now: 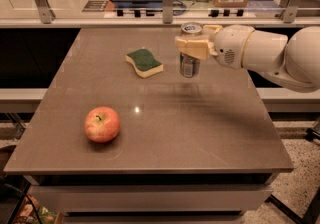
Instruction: Move redbull can near apple
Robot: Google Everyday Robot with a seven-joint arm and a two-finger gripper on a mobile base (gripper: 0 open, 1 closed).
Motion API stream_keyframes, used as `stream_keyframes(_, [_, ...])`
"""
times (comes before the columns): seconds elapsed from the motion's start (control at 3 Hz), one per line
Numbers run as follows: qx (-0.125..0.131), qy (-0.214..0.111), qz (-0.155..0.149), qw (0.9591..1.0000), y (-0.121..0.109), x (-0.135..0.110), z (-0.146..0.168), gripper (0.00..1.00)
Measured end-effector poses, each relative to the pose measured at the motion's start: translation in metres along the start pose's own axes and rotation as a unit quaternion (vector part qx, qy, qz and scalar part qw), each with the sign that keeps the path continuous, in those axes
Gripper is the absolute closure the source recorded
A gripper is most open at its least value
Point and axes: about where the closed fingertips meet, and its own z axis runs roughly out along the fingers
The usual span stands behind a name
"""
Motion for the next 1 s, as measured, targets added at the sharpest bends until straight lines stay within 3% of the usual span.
stream_keyframes(1.0, [-0.048,0.014,0.026,0.9984,0.097,0.020,-0.005,1.00])
